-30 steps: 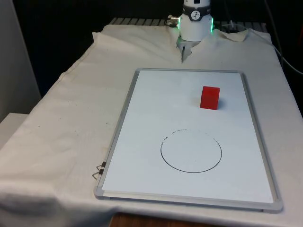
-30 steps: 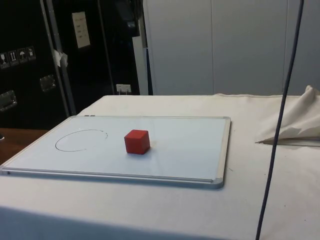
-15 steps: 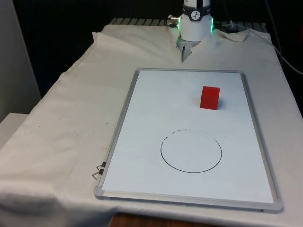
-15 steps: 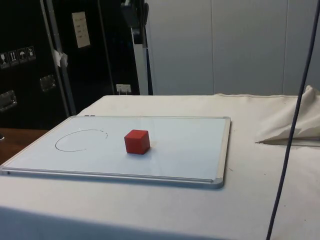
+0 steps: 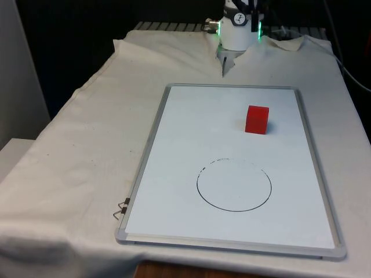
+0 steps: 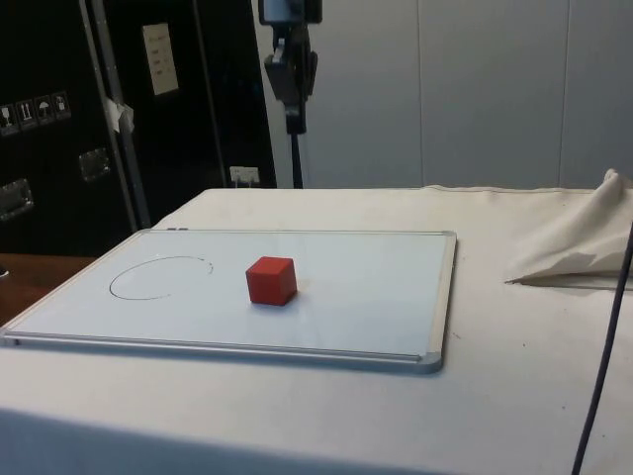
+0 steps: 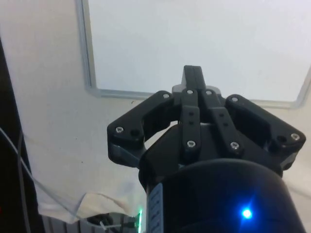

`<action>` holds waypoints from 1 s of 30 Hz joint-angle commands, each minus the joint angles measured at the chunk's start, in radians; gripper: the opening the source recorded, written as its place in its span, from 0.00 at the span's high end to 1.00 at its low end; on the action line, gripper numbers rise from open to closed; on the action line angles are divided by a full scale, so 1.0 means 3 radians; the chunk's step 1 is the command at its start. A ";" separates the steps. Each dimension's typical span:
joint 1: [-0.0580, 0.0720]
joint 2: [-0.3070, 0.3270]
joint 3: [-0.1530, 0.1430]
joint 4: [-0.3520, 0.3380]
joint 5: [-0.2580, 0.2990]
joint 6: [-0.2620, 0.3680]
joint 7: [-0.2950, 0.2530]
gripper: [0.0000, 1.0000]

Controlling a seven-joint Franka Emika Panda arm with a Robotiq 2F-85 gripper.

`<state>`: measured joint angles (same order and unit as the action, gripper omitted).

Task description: Push the cube into the marked area.

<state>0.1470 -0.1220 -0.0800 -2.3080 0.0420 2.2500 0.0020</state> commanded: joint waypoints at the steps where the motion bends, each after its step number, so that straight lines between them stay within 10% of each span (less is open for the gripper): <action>1: 0.0010 0.0027 0.0013 -0.0017 0.0017 0.0057 0.0037 1.00; 30: 0.0013 0.0677 0.0273 -0.0247 0.0133 0.0817 0.0467 1.00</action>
<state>0.1490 0.0820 0.0010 -2.3760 0.0750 2.4800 0.1390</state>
